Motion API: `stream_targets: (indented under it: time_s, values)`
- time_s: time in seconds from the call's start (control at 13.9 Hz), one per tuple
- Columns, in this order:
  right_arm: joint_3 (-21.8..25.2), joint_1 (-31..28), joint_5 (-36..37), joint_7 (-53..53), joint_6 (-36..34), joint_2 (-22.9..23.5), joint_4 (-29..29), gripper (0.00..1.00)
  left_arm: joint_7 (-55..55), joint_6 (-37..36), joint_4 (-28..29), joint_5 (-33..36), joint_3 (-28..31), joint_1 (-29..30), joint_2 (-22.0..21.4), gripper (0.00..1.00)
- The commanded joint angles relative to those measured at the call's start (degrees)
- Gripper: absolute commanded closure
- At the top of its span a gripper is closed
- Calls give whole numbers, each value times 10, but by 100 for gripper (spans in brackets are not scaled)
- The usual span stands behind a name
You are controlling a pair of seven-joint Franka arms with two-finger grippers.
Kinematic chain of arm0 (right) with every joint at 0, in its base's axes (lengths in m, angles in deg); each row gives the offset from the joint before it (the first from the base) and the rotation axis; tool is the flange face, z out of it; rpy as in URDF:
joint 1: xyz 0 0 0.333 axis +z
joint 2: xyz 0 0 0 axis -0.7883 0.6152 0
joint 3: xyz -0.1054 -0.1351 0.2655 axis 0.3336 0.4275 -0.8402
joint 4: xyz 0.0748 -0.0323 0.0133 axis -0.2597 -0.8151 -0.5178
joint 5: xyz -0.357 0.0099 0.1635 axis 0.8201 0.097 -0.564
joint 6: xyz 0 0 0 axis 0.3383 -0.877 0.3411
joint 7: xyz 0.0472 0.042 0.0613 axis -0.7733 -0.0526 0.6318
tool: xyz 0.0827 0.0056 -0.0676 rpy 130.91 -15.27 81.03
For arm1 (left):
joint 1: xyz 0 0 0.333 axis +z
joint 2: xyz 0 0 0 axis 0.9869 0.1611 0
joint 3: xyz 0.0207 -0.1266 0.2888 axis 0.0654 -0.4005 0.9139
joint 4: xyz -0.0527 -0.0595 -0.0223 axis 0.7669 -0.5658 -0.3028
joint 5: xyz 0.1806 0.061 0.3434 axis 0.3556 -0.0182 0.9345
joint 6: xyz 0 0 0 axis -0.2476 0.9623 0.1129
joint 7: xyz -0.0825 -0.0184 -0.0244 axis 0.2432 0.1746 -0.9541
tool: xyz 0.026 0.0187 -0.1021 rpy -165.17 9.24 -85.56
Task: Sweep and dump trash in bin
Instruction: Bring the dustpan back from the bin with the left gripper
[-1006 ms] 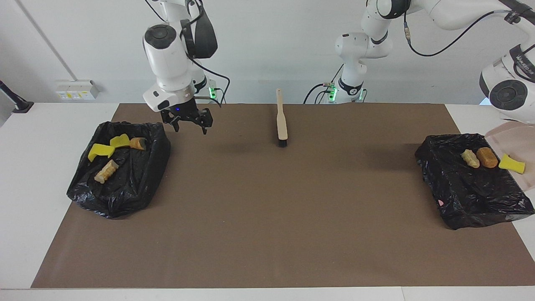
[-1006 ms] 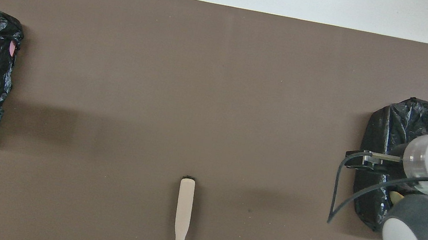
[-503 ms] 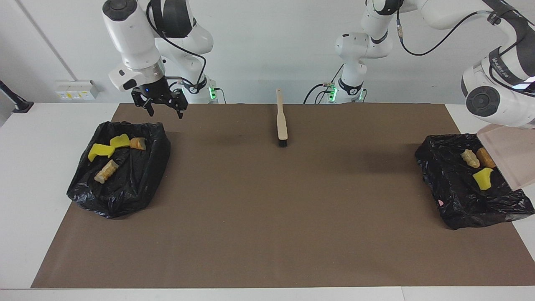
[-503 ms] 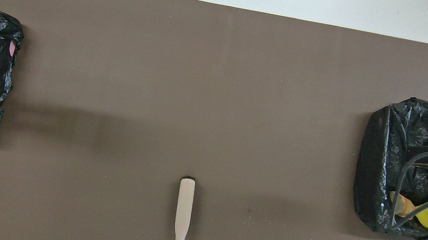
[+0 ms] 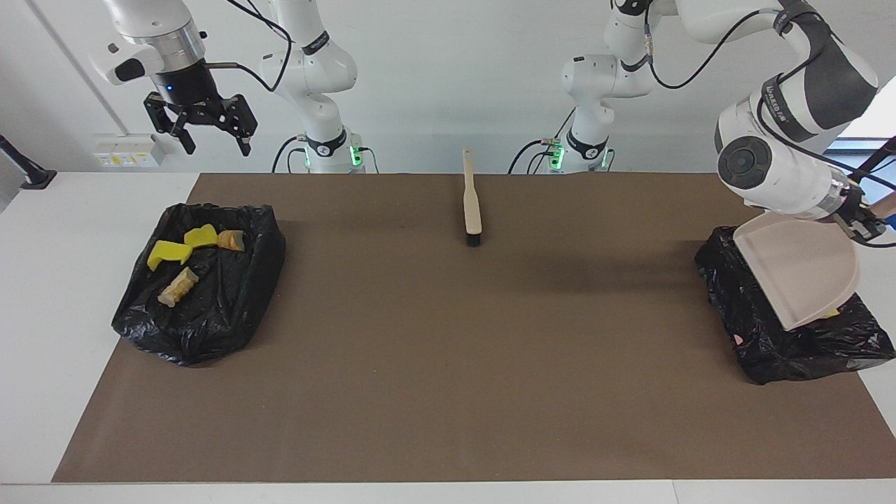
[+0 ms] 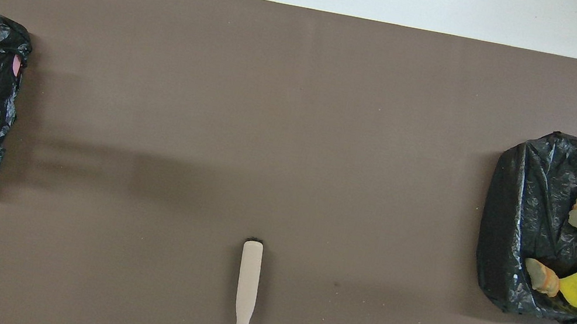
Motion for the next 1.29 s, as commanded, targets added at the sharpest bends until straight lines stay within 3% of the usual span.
stream_targets:
  time_s: [0.0, 0.43, 0.93, 1.22]
  values:
    - [-4, -7, 7, 14, -5, 23, 16, 0, -39, -23, -5, -80, -16, -2, -1, 100]
    - [-5, -13, 1, 12, -13, 41, 56, 0, -202, -47, -4, -243, -74, -4, 3, 100]
    - [-4, -10, 3, 14, 0, 35, 42, 0, -466, -53, -4, -400, -154, -4, 23, 100]
    - [-4, -10, 3, 16, 2, 35, 42, 0, -643, -36, -17, -458, -219, -4, 61, 100]
